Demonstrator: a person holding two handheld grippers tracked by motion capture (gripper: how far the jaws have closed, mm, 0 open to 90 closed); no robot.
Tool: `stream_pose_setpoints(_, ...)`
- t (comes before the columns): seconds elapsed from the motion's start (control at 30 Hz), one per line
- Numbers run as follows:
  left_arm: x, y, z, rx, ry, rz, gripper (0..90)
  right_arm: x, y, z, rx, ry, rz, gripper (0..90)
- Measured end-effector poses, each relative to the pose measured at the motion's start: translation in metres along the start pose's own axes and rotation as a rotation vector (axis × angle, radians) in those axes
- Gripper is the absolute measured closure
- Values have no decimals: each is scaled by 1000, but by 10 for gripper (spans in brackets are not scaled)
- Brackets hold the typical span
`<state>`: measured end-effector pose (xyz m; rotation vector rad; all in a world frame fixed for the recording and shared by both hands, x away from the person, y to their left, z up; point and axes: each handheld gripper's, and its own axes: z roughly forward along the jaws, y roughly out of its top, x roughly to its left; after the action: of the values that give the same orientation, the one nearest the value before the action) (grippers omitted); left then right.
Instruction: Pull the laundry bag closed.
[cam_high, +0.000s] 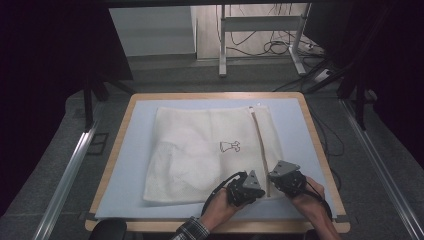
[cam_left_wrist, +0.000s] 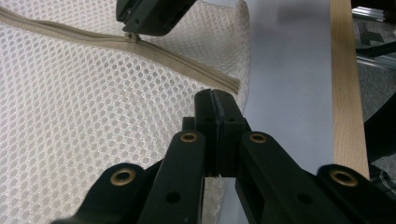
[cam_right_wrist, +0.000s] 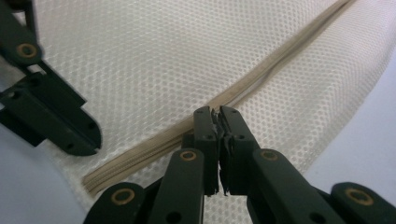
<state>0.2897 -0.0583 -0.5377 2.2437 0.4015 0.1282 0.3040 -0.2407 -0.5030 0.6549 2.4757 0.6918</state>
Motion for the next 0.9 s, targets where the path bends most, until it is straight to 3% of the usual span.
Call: stream_pose_setpoints(0.9, -1, 0, 0, -6, 2, -9, 897, -15, 8, 15, 15, -56, -14, 858)
